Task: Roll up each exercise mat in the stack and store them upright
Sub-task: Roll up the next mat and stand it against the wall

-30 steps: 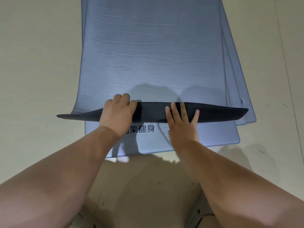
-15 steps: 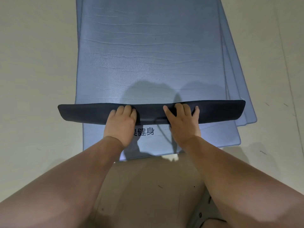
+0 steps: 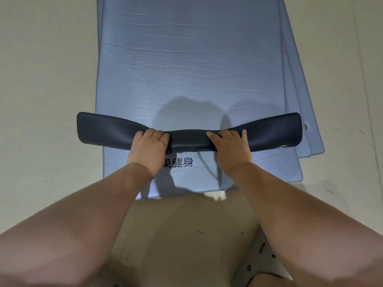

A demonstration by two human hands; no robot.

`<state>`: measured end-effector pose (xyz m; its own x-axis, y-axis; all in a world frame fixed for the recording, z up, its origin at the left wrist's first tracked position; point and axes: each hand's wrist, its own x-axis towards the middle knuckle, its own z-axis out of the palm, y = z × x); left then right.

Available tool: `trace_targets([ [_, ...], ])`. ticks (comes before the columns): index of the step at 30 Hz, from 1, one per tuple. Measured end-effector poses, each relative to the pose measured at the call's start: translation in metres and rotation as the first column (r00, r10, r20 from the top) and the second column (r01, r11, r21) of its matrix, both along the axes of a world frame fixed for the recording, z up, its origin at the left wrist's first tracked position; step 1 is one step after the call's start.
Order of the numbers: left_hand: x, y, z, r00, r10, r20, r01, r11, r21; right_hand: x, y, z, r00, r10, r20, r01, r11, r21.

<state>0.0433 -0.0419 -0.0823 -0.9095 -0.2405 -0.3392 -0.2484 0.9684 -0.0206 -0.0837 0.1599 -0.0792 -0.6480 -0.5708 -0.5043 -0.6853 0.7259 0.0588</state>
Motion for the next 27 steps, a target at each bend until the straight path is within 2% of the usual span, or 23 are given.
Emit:
trace_targets([
  [4, -0.013, -0.014, 0.017, 0.996, -0.057, 0.065, 0.046, 0.986, 0.158, 0.002, 0.003, 0.013, 0.995, -0.063, 0.076, 0.064, 0.998, -0.007],
  [7, -0.024, -0.029, 0.036, 0.973, -0.081, 0.218, 0.004, 0.943, 0.333, -0.001, 0.001, 0.026, 0.987, -0.043, 0.153, 0.047, 0.999, -0.018],
  [10, -0.039, -0.044, 0.051, 0.929, -0.163, 0.331, 0.016, 0.914, 0.406, -0.020, 0.000, 0.040, 0.947, -0.032, 0.321, 0.060, 0.995, -0.080],
  [13, -0.044, -0.054, 0.057, 0.868, -0.184, 0.461, -0.085, 0.860, 0.504, -0.033, 0.003, 0.050, 0.872, -0.054, 0.487, 0.110, 0.990, -0.087],
  [16, -0.037, -0.059, 0.049, 0.834, -0.150, 0.531, -0.204, 0.810, 0.549, -0.036, 0.004, 0.049, 0.813, -0.093, 0.574, 0.134, 0.991, -0.029],
  [19, -0.026, -0.062, 0.037, 0.862, 0.030, 0.506, -0.374, 0.711, 0.595, -0.041, 0.004, 0.042, 0.778, -0.181, 0.602, 0.251, 0.968, -0.033],
  [21, -0.021, -0.064, 0.031, 0.878, 0.186, 0.442, -0.450, 0.636, 0.627, -0.044, 0.002, 0.037, 0.799, -0.194, 0.569, 0.278, 0.959, -0.063],
  [22, -0.021, -0.064, 0.028, 0.885, 0.242, 0.398, -0.453, 0.642, 0.618, -0.044, 0.000, 0.034, 0.818, -0.199, 0.540, 0.285, 0.955, -0.079],
  [24, -0.024, -0.062, 0.023, 0.911, 0.305, 0.277, -0.409, 0.743, 0.530, -0.041, -0.004, 0.032, 0.851, -0.234, 0.471, 0.316, 0.943, -0.104],
  [27, -0.028, -0.047, 0.028, 0.967, 0.254, -0.010, -0.243, 0.936, 0.253, -0.036, -0.010, 0.031, 0.910, -0.289, 0.298, 0.324, 0.943, -0.074],
])
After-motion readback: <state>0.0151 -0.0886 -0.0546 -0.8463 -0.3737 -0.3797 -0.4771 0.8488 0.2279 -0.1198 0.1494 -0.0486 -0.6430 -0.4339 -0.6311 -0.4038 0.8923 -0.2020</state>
